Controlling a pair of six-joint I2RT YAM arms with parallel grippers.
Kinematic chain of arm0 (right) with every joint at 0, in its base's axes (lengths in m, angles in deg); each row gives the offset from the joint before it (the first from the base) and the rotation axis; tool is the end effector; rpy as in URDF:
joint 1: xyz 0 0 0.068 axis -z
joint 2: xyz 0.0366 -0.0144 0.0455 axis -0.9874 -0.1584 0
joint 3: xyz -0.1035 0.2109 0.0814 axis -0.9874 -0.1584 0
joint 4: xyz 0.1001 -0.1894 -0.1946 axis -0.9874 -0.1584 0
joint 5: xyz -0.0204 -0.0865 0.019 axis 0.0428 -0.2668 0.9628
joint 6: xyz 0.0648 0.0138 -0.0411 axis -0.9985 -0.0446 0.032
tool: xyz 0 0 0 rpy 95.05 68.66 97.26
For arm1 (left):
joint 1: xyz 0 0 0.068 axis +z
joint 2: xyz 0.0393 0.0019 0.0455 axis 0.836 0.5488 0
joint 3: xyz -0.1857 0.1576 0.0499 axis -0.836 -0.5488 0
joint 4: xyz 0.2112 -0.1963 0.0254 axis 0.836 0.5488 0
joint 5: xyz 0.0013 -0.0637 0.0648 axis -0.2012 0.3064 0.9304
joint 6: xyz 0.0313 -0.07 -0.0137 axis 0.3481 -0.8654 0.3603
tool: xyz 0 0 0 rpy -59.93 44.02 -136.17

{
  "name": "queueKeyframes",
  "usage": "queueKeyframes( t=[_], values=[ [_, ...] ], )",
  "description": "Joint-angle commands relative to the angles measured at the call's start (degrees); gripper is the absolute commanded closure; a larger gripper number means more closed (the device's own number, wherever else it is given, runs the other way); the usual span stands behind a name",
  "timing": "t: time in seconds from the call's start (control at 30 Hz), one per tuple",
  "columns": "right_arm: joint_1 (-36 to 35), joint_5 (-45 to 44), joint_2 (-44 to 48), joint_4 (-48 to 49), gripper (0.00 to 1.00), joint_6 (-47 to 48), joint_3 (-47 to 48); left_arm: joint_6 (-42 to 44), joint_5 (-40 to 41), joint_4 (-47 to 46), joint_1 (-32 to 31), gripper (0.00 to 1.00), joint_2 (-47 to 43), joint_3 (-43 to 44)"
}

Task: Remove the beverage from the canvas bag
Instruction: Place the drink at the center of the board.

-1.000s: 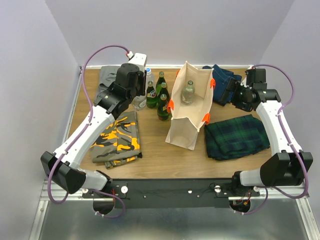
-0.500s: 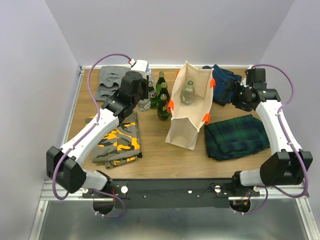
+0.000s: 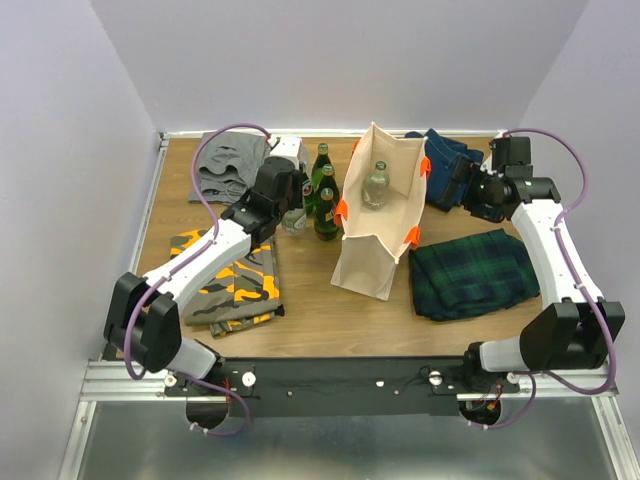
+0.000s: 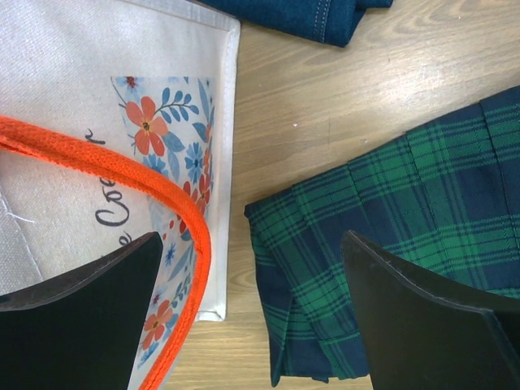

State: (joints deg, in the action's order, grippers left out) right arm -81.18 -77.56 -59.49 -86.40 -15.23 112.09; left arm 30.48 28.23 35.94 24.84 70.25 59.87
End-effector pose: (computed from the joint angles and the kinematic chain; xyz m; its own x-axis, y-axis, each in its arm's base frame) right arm 0.3450 0.0084 0.2847 -0.7346 0.3516 -0.5803 0.2071 0.9306 0.3017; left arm 0.3442 -0.1902 0.2672 -0.4155 -0.0417 -0.9086 0.1647 0.9790 -0.1202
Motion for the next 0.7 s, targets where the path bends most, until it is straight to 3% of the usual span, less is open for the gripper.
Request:
queueKeyframes(
  t=[0.0,0.67],
  values=[
    [0.0,-1.3,-0.9,0.3,0.00,0.4,1.2,-1.9,2.6,-12.4,0.2,1.00,0.7,2.1],
    [0.0,-2.8,-0.7,0.1,0.00,0.9,0.7,-3.7,3.6,-15.7,0.2,1.00,6.6,1.3]
  ],
)
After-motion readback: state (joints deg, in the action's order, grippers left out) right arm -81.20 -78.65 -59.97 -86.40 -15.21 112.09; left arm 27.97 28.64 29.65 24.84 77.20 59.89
